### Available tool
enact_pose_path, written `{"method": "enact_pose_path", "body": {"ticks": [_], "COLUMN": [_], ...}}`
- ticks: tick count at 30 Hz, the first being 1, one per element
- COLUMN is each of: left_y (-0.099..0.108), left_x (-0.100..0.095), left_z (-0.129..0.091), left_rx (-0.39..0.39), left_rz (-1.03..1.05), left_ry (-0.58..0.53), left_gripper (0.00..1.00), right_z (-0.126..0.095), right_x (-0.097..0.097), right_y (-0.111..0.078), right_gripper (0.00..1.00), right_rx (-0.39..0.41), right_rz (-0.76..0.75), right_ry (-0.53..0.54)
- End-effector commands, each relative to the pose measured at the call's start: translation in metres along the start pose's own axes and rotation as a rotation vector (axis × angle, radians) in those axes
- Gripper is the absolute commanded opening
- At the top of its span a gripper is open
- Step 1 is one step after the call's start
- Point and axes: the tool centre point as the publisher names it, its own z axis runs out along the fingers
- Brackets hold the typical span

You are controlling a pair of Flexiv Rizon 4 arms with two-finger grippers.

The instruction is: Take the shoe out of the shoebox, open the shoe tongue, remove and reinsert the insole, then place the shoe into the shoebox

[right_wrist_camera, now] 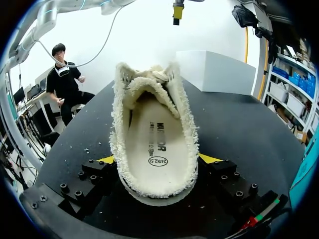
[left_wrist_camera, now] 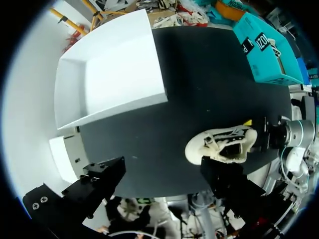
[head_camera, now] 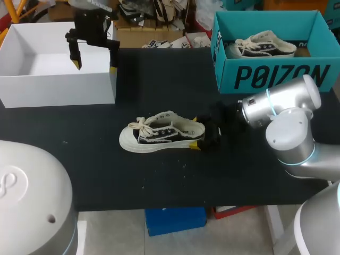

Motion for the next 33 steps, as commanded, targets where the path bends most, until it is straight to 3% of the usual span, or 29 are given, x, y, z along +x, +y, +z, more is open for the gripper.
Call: {"method": "enact_pose_path", "body": {"ticks": [1, 6, 14, 28, 33], "left_y": [0.010, 0.021, 0.029, 0.050, 0.050], "left_x": [0.036, 0.079, 0.120, 0.181, 0.194], "left_z": [0.006, 0.016, 0.034, 0.071, 0.085], "left_rx": [0.000, -0.049, -0.148, -0.099, -0.088], "left_rz": [0.035, 0.084, 0.076, 0.032, 0.001], "left_ry": [-0.043, -0.080, -0.106, -0.246, -0.285], "left_gripper": [1.00, 1.00, 1.00, 1.00, 1.00], "right_z": [0.002, 0.002, 0.002, 0.002, 0.002], "right_x": [0.000, 0.000, 0.000, 0.000, 0.000], "right_y": [0.000, 0.000, 0.000, 0.000, 0.000], "right_gripper": [0.00, 0.00, 0.00, 0.00, 0.00], "right_rx": [0.002, 0.002, 0.002, 0.002, 0.002], "right_rz": [0.001, 0.001, 0.001, 0.001, 0.001], "right_ry": [-0.001, -0.001, -0.001, -0.001, -0.001]}}
